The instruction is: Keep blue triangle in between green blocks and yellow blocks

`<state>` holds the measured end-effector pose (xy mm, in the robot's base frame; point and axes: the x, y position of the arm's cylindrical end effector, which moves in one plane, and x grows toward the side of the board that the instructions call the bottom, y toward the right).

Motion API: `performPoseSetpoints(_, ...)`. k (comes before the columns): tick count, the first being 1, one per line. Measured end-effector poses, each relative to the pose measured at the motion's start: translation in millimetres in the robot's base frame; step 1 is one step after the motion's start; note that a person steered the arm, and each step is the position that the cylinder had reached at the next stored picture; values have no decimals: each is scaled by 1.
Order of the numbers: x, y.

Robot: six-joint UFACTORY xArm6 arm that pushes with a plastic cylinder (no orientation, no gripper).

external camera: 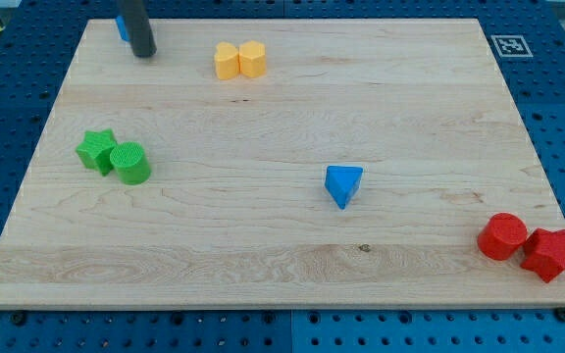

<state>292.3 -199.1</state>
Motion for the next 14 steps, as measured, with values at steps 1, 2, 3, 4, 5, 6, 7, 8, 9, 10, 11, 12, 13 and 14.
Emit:
performPoseSetpoints(1, 56, 1)
performPoseSetpoints(2, 86, 43)
performPoseSetpoints(3, 140, 88)
performPoseSetpoints(4, 157, 143)
performPoseSetpoints(5, 136, 218)
performPoseSetpoints(6, 158, 290)
performPoseSetpoints(7, 197, 319)
performPoseSetpoints(8, 217, 316)
performPoseSetpoints(9, 192, 278)
performPoseSetpoints(10, 158, 224)
performPoseSetpoints(11, 156, 238)
performPoseSetpoints(12, 177, 263)
performPoseSetpoints(13, 203, 268)
performPoseSetpoints(14, 209, 254)
